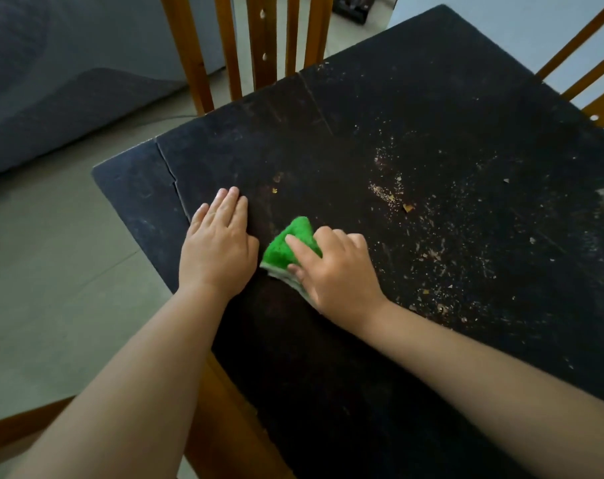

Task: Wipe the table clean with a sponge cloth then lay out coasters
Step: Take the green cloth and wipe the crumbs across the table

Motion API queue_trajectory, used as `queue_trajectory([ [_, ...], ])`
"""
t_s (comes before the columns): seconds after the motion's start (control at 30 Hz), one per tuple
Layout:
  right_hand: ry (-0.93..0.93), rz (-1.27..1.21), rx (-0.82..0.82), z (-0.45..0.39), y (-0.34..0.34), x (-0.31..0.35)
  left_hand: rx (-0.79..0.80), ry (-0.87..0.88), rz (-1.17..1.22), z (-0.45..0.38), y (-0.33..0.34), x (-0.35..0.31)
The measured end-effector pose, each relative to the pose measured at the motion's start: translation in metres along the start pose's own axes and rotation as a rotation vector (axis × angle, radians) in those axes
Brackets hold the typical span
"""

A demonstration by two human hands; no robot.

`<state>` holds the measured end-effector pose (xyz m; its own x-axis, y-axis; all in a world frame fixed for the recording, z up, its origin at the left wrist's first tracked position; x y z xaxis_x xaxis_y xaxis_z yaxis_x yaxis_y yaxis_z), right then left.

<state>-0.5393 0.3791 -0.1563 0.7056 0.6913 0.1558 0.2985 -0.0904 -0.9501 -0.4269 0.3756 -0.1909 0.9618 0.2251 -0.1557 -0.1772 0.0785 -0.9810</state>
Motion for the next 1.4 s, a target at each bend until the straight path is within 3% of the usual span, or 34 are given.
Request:
queue_trajectory([
  [0.1, 0.075, 0.017, -0.019, -0.007, 0.0, -0.03, 0.003, 0.001, 0.011, 0.0, 0.001, 0.001],
  [0.3, 0.397, -0.041, -0.033, -0.014, -0.03, -0.129, -0.002, -0.001, -0.008, 0.001, -0.001, 0.001],
  [0.4, 0.246, -0.089, -0.115, -0.004, -0.047, -0.1, -0.002, -0.002, -0.008, 0.001, 0.0, 0.0],
  [0.6, 0.07, -0.082, 0.031, 0.027, -0.014, -0.022, -0.027, -0.008, -0.001, 0.0, -0.004, 0.0],
  [0.73, 0.206, -0.079, 0.083, 0.021, -0.011, -0.065, -0.009, -0.005, -0.006, 0.002, -0.002, -0.001],
  [0.9, 0.347, -0.338, 0.09, 0.005, -0.039, -0.121, -0.003, -0.019, -0.063, -0.005, -0.01, -0.003],
  [1.0, 0.298, -0.39, 0.013, -0.009, -0.057, -0.136, -0.059, -0.014, -0.04, -0.025, -0.023, -0.008],
  [1.23, 0.216, -0.354, 0.044, -0.06, -0.06, -0.161, -0.118, -0.157, 0.069, -0.069, -0.016, 0.0],
  [1.4, -0.033, -0.314, 0.078, -0.099, -0.03, -0.08, -0.205, -0.272, 0.251, -0.063, -0.02, 0.018],
])
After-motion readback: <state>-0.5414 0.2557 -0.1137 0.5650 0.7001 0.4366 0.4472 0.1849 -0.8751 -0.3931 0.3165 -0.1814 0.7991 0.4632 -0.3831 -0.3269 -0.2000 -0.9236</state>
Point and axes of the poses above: each hand's wrist, its own z-axis away from the middle knuckle, its own y-axis out of the palm, x = y × z, the point moved 10 cm from there along -z, towards the middle knuckle, and after that the axes turned 8 degrees about -z, right-handed, at the moved point
